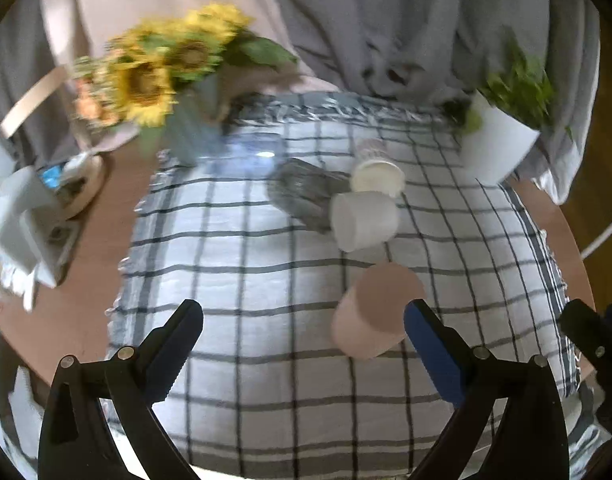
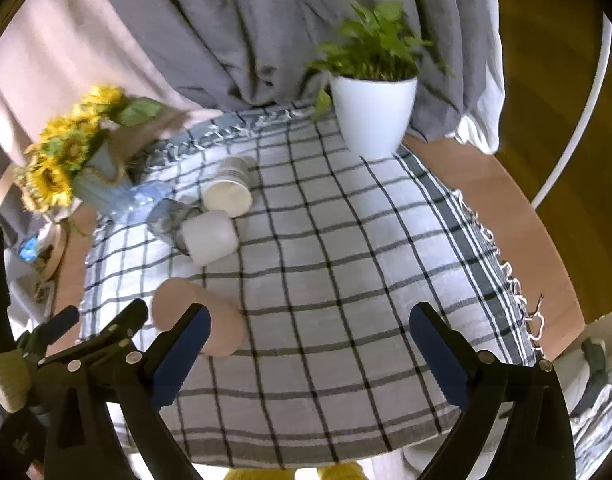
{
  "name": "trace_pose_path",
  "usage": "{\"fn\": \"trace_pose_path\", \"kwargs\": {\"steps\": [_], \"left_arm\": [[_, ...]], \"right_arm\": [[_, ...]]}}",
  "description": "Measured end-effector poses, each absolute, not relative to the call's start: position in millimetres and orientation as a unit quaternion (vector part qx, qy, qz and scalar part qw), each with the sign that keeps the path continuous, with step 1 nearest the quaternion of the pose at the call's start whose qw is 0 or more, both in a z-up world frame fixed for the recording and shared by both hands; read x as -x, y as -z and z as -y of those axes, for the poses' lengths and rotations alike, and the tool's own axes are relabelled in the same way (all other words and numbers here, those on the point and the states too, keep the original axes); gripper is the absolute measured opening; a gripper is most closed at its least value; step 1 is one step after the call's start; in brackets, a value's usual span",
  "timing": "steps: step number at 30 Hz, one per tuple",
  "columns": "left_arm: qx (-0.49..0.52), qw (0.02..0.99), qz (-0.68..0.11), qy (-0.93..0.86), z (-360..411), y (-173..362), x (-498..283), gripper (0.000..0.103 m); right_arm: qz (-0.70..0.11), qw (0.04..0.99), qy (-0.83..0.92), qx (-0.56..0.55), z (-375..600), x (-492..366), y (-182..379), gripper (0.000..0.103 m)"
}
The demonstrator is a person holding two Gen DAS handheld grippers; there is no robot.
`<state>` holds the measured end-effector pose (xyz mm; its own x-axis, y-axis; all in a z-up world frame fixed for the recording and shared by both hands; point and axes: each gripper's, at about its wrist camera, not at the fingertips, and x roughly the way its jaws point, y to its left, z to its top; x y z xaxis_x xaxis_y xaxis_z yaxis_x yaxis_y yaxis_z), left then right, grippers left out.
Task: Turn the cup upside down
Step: 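Raise and withdraw the right gripper from the upside-down pink cup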
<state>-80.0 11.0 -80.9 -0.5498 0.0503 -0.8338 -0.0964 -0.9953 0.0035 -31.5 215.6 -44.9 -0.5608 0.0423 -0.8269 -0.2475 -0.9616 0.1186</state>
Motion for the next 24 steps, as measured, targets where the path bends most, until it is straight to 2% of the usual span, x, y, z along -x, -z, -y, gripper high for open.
{"fn": "trace_pose_path", "kwargs": {"steps": [13,24], "left_arm": [[0.418,0.018,-0.011,-0.908,16.4,40.4,23.7,0.102],[0.391,0.006,-0.008,-0.92,24.6,22.7,8.6,0.103]], "right_arm": [[-0.09,0.041,-0.901,0.422,-191.0,-8.4,13.5,0.101],[-0.08,0.032,-0.913,0.399,-181.9,-19.3,-0.7,0.101]]}}
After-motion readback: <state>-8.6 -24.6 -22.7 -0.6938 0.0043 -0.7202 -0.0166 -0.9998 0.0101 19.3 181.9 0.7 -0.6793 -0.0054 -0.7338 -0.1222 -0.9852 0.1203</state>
